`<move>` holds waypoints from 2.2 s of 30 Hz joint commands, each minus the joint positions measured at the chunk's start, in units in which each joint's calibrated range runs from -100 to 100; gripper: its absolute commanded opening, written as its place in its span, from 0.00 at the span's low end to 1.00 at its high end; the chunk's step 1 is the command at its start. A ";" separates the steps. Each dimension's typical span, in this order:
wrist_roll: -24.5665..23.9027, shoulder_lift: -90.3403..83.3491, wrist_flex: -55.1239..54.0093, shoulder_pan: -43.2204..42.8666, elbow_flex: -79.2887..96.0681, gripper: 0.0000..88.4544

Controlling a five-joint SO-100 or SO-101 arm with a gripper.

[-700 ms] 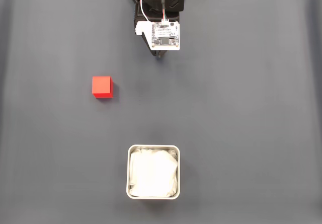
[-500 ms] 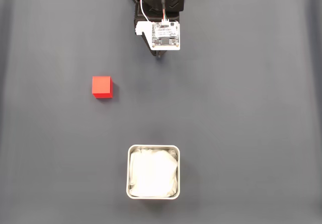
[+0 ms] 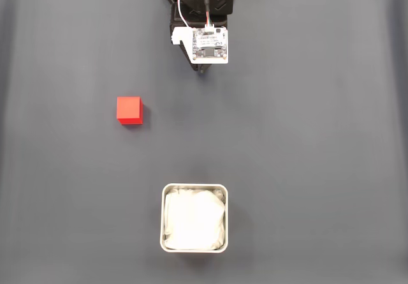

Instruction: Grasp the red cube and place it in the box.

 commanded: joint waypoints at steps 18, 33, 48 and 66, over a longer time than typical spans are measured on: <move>1.17 10.40 -15.52 1.20 -18.62 0.00; 0.83 36.31 -9.95 0.56 -63.14 0.00; 0.10 47.40 -2.08 9.58 -75.46 0.00; 0.15 52.95 -1.92 20.87 -74.46 0.01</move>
